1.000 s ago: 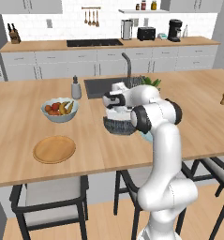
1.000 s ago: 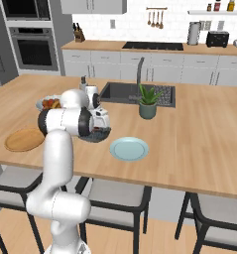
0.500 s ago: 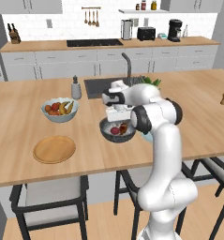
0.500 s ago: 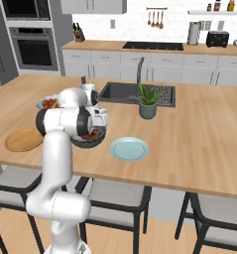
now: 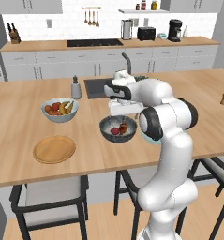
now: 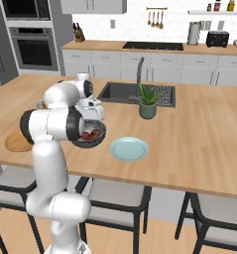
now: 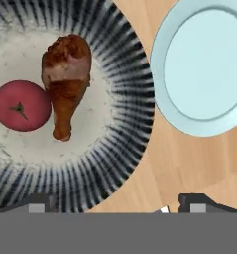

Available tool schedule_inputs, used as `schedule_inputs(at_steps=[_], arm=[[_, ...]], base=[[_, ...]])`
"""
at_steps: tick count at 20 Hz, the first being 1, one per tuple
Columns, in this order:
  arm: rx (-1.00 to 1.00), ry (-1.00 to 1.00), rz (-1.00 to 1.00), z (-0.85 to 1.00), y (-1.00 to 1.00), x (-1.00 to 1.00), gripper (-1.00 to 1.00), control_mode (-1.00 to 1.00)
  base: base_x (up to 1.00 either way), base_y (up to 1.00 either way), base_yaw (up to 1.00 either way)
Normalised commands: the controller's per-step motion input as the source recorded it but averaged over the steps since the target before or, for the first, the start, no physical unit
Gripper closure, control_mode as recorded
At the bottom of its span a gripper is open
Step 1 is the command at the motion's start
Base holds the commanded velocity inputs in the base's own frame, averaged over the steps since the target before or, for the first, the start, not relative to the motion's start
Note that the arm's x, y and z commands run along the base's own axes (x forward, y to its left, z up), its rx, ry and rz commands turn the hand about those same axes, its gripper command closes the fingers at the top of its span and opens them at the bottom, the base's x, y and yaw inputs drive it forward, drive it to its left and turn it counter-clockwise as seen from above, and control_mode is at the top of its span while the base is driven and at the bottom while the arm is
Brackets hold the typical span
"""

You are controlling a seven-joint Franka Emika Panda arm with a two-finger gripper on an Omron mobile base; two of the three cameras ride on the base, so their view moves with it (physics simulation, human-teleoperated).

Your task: Pick the chicken drumstick and tomato from their plates and place them in the bowl. Then put the bowl in the fridge.

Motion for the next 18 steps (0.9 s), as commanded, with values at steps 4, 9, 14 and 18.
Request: schedule_inputs(at_steps=[4,9,14,18], arm=[[0.06,-0.02,-0.03,0.07,-0.58,-0.50,-1.00,-1.00],[0.09,0.00,-0.11,-0.06,-0.68,-0.01,-1.00,-1.00],[0.05,-0.07,-0.04,-0.27,-0.11,0.16,-1.00,-1.00],[0.01,-0.14,0.00,-0.42,0.17,0.25,-1.00,-1.00]], base=[[0.00,0.00,0.00],[0.00,0.00,0.00],[0.00,0.00,0.00],[0.00,0.00,0.00]])
